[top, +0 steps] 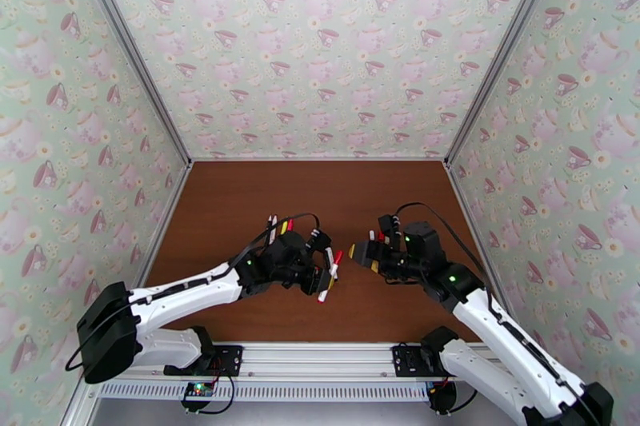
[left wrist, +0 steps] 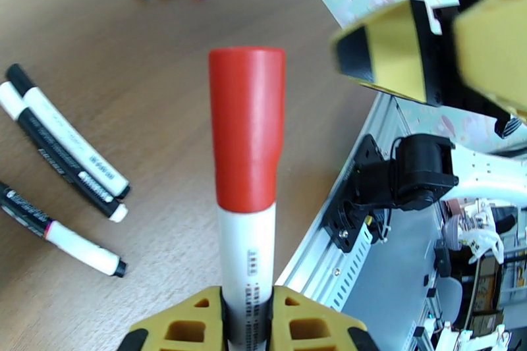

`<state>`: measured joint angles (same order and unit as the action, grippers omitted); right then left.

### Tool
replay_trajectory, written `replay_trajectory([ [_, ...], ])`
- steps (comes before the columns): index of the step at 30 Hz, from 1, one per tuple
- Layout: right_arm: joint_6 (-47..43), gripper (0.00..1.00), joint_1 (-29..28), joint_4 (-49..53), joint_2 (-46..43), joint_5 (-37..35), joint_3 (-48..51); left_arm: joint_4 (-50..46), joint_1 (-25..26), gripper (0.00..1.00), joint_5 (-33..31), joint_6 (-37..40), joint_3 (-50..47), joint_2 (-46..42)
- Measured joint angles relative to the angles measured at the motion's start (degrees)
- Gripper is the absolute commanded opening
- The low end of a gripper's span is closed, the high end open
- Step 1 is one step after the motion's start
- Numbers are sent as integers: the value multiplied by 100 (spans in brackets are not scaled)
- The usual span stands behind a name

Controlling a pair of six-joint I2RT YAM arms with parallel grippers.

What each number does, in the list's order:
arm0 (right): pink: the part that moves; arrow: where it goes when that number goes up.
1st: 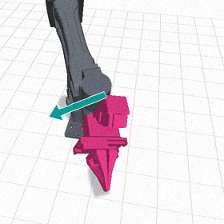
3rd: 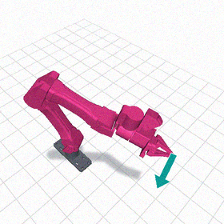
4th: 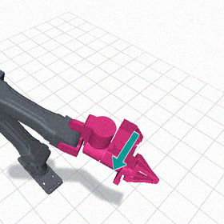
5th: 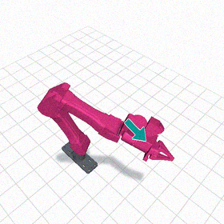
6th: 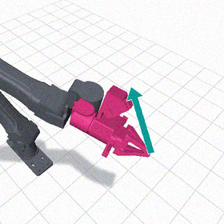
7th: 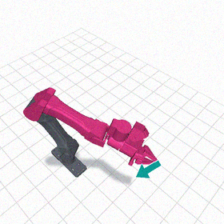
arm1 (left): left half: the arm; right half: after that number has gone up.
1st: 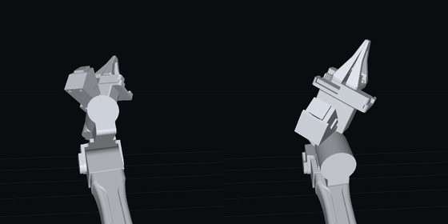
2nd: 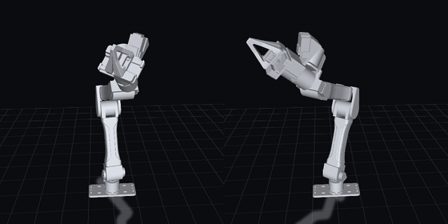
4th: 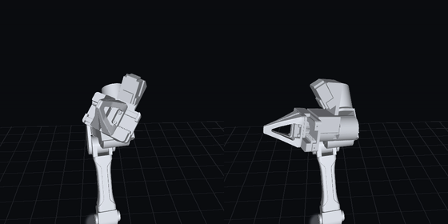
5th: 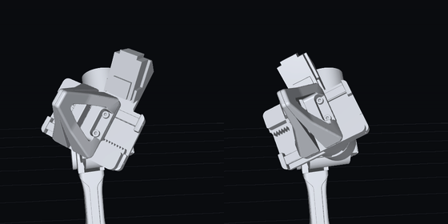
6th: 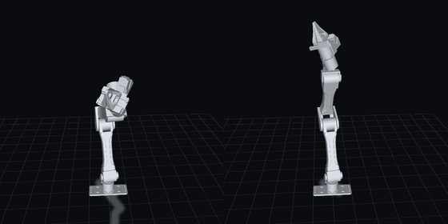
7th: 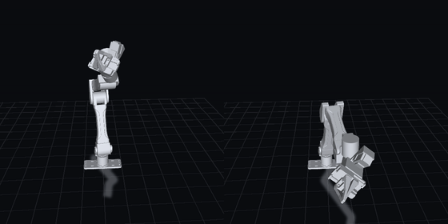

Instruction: Open the pen caps

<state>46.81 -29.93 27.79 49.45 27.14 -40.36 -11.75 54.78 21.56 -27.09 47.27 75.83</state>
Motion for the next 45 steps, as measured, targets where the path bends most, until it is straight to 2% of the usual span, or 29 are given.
replay_trajectory([
  [13, 57, 53, -597, -256, 809, -282, -164, 7, 136, 15, 120, 33, 225, 234],
  [19, 103, 43, -619, -442, 905, -299, -195, 9, 136, 14, 144, 35, 234, 247],
  [34, 175, 28, -621, -671, 1156, -295, -205, 94, 146, 14, 166, 37, 234, 275],
  [45, 203, 29, -629, -669, 1196, -291, -205, 92, 138, 14, 162, 39, 234, 267],
])
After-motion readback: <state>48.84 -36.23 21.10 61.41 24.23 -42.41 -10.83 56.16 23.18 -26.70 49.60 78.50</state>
